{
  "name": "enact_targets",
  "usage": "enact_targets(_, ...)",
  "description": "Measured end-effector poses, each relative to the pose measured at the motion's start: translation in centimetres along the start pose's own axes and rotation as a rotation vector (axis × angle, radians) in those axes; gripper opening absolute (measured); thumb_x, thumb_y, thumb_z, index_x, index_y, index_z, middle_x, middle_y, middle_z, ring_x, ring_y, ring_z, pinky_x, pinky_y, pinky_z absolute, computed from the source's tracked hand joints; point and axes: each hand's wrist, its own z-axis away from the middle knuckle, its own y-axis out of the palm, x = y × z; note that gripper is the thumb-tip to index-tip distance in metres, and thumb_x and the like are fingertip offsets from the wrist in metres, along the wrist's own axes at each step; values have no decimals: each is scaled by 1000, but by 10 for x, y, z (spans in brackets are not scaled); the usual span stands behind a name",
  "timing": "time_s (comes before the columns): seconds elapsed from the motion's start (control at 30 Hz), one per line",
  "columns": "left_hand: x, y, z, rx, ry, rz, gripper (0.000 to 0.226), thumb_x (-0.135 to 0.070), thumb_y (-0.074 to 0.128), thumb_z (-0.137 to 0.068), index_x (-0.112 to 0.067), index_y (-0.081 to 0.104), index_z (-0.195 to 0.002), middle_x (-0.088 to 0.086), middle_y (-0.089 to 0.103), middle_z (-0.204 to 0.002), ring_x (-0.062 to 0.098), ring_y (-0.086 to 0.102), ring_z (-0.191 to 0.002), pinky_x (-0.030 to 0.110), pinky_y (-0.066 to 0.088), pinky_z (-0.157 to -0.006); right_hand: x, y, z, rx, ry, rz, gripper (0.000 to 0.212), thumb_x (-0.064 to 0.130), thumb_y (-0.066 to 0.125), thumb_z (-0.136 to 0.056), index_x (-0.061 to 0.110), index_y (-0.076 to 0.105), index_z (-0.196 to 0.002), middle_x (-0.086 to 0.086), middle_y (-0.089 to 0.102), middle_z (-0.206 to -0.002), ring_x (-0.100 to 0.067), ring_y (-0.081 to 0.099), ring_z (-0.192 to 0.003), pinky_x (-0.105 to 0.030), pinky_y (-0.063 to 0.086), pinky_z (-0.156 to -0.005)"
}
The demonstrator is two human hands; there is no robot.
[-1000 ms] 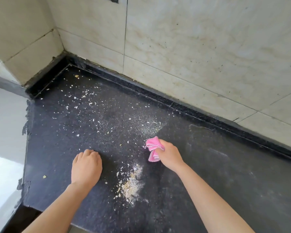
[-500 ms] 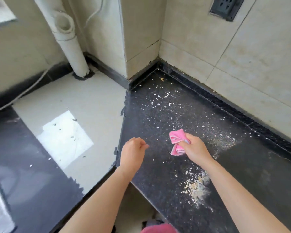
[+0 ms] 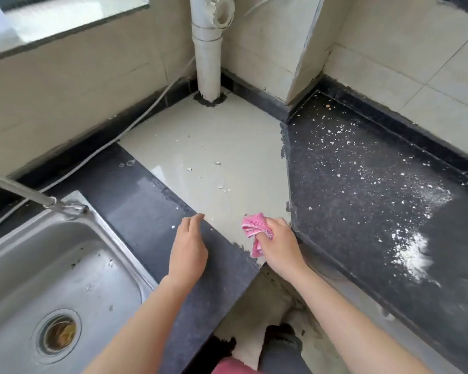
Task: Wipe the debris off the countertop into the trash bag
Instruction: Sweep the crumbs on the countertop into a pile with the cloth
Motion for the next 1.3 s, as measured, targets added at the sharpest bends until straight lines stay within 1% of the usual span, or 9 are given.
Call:
enact_targets(0.2,85,-31,16,-192,-144,-79,48,-3,45,-89,5,41,-135,25,35,-147,39,28,-138,43,18,-117,40,90,39,181,-160,134,36,14,47,-92,20,55,-127,1,47,-111,-18,54,-101,-33,46,-90)
enact_targets(0.27,100,-35,22,-211,-207,-73,51,-8,43,-90,7,34,-139,26,25,-152,38,19,-143,42,11,-119,44,111,48,215,-261,211,42,14,47,-89,21,51,-130,-2,47,-113,-22,52,-103,-34,47,-83)
enact_targets(0.47,109,-19,34,-204,-321,-31,62,-10,44,-96,11,14,-145,29,7,-155,39,4,-145,42,2,-120,16,132,49,285,-724,636,50,14,49,-67,21,57,-116,-2,54,-89,-23,54,-73,-32,41,-55)
enact_targets(0.6,104,-8,35,-231,-381,-2,64,-15,41,-98,9,7,-147,26,3,-157,34,2,-146,37,-1,-120,-3,98,-21,84,-571,638,49,1,58,-74,20,62,-119,-11,55,-95,-30,56,-81,-38,48,-62)
enact_targets(0.77,95,-3,31,-289,-454,7,63,-16,41,-98,9,10,-147,26,8,-156,35,6,-146,36,1,-120,3,43,-81,-168,-77,473,45,15,49,-96,30,43,-138,-10,47,-110,-29,53,-97,-39,49,-80)
enact_targets(0.87,89,-2,29,-320,-487,23,64,-19,40,-98,6,9,-148,22,7,-157,31,4,-147,35,0,-120,14,45,-51,-73,-190,375,49,12,48,-93,37,44,-134,-4,47,-99,-23,55,-81,-36,51,-73)
enact_targets(1.07,90,0,28,-337,-504,10,62,-18,39,-98,5,11,-148,22,10,-157,32,7,-146,37,4,-121,-1,82,45,518,-815,606,47,14,44,-74,29,52,-118,2,49,-78,-17,47,-65,-28,37,-57)
enact_targets(1.17,90,1,29,-348,-506,7,61,-18,38,-99,4,11,-148,21,10,-157,30,7,-147,36,3,-121,-17,74,21,483,-998,725,52,9,56,-71,25,56,-120,2,53,-76,-14,45,-64,-25,33,-55)
enact_targets(1.3,92,3,29,-356,-515,2,60,-20,36,-99,1,11,-149,18,9,-158,27,6,-147,33,2,-120,-24,47,-48,256,-800,704,55,-1,75,-66,23,63,-114,1,51,-68,-12,42,-57,-24,38,-45)
